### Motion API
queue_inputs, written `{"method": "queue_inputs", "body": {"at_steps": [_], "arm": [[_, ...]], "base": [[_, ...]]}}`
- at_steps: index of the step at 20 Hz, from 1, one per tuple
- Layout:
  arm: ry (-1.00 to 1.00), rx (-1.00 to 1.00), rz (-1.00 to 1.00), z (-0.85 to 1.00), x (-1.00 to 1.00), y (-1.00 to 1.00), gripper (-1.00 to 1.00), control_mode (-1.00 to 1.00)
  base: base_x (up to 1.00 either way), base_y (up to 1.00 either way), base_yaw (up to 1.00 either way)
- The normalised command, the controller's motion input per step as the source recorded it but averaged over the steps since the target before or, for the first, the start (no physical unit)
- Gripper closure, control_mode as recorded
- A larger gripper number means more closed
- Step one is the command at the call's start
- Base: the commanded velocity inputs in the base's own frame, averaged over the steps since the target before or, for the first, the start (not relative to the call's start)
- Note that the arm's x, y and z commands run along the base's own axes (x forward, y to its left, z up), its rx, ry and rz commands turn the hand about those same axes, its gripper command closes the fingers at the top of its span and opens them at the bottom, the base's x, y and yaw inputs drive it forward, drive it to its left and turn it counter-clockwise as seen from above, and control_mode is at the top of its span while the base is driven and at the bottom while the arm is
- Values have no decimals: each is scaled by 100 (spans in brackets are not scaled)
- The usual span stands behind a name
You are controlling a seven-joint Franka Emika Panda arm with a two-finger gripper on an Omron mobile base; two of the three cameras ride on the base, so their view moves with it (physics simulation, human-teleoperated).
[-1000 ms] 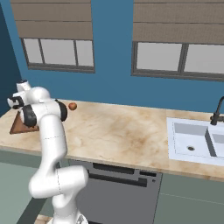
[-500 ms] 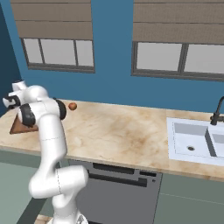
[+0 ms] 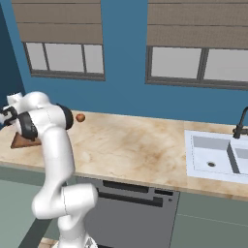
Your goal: Open the drawer on the left and place the cutting tools on the cutting board.
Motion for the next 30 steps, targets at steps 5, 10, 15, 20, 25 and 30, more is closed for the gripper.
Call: {"method": "queue_inputs", "body": {"at_steps": [5, 10, 15, 20, 25, 30], "arm": [[0, 1, 2, 18, -40, -46, -100, -100], [0, 3, 8, 15, -45, -33, -100, -100], [0, 5, 19, 8, -46, -13, -100, -100], [0, 7, 23, 1, -36, -15, -100, -100], [5, 8, 23, 4, -13, -13, -100, -100], [12, 8, 21, 12, -5, -2, -100, -100]], "base": [[0, 0, 0], [0, 0, 0], [0, 0, 0], [0, 0, 0], [0, 0, 0], [0, 0, 0]]}}
